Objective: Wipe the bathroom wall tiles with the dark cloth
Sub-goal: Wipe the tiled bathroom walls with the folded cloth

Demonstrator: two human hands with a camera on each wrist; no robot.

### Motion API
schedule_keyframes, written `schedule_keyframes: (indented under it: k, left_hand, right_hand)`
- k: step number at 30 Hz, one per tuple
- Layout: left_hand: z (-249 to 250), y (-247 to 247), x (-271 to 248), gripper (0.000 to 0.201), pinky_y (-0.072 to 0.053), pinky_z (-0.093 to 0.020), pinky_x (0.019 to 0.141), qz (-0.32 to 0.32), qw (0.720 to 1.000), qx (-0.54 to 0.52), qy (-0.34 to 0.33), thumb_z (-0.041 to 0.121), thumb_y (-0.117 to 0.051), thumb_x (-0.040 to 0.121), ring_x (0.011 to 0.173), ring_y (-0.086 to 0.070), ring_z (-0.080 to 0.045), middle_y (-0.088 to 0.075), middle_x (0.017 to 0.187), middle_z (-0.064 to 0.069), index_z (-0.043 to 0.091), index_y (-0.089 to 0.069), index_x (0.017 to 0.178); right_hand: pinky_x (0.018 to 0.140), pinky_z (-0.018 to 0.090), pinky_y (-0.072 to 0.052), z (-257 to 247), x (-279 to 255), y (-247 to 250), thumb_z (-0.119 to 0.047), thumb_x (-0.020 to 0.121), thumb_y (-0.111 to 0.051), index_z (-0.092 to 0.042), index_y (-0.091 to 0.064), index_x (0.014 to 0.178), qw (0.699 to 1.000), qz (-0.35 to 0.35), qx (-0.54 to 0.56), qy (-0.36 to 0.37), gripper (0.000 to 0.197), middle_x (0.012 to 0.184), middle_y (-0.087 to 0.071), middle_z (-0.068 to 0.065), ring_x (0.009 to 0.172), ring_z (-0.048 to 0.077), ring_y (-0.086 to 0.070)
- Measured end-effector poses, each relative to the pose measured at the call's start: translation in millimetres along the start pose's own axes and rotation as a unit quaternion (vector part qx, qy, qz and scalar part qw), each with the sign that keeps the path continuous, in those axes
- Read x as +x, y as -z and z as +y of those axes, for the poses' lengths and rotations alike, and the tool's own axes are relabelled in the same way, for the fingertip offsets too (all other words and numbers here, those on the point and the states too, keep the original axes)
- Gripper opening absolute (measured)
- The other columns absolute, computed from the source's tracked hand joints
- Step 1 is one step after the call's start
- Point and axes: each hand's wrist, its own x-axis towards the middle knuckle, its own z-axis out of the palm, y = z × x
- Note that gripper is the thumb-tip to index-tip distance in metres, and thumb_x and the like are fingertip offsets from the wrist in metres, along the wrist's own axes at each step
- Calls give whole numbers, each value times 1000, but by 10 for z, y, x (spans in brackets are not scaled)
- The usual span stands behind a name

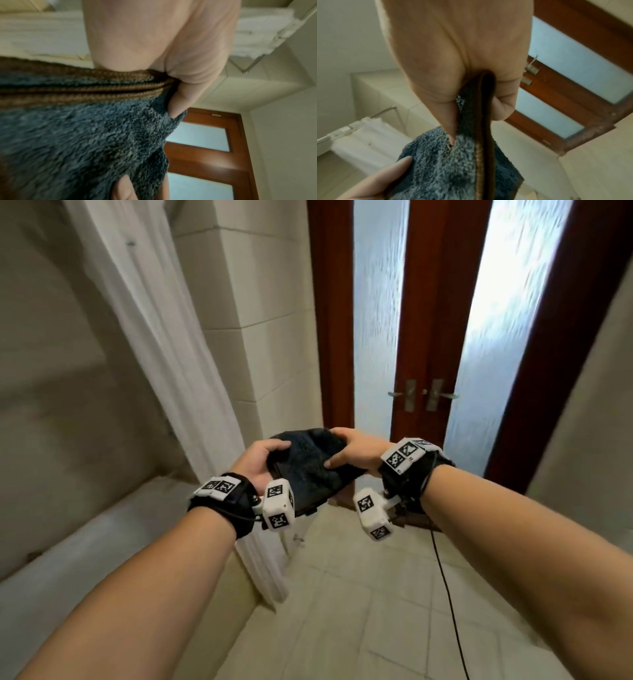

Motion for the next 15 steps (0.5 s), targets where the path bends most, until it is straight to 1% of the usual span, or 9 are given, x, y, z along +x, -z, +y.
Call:
schedule_keyframes:
  k: [1,2,5,6,7,9,10,13,15]
  left_hand:
    - [-12,-136,182,36,-48,-47,88,-12,1000,11,7,14,-37,98,90,-72,-35,-72,105,-22,-2,-62,119]
    - [-19,-267,367,35,-50,-47,87,-25,999,20,9,11,-37,97,89,-72,-36,-72,106,-23,-2,-63,118]
    - [14,-579,978,52,-55,-54,89,-55,998,28,-7,-1,-44,88,116,-62,-41,-58,135,-25,7,-54,138]
    - [42,-684,1185,52,-55,-53,89,-65,997,35,-18,-4,-43,86,116,-62,-42,-59,134,-24,9,-57,135]
    - [79,-792,1374,48,-55,-50,87,-74,996,48,-31,-7,-41,86,109,-65,-40,-64,126,-23,10,-63,125]
    - [185,-994,1710,44,-55,-45,80,-90,993,68,-41,-10,-38,87,93,-69,-35,-70,108,-18,12,-68,110]
    - [264,-1085,1874,44,-55,-44,81,-105,990,78,-43,-10,-39,86,93,-68,-35,-70,106,-17,13,-69,109]
    - [568,-1317,2407,44,-54,-45,84,-156,979,124,-44,-8,-41,84,99,-67,-35,-70,110,-16,11,-68,113]
    - [754,-1491,2767,48,-54,-48,88,-186,970,155,-30,-6,-44,82,108,-65,-38,-68,119,-19,10,-66,122]
  right_hand:
    - [99,49,-51,112,-17,168,-4,73,-81,-17,-59,126,1000,19,-5,-7,58,119,-67,7,110,26,-64]
    - [101,49,-49,221,-21,337,-5,75,-81,-17,-57,129,999,37,-15,-15,60,121,-66,6,112,26,-62]
    - [105,47,-45,494,21,799,-9,78,-80,-13,-52,133,996,73,-35,-37,63,126,-63,7,118,25,-59]
    - [106,47,-45,572,59,941,-10,78,-81,-12,-50,134,995,84,-32,-46,64,128,-61,7,119,25,-58]
    - [105,46,-45,648,112,1073,-13,78,-81,-12,-47,135,993,97,-31,-58,66,128,-60,7,119,24,-58]
    - [100,47,-50,771,239,1322,-16,79,-80,-17,-40,139,990,114,-12,-85,72,130,-56,5,116,25,-58]
    - [94,47,-53,820,324,1444,-16,80,-80,-20,-38,140,988,119,7,-94,73,129,-54,3,112,26,-60]
    - [81,42,-56,898,617,1821,-12,83,-76,-25,-41,137,982,141,67,-106,66,123,-57,4,98,26,-65]
    - [81,39,-54,915,785,2072,-13,83,-76,-25,-47,134,976,166,83,-111,60,124,-61,4,105,25,-64]
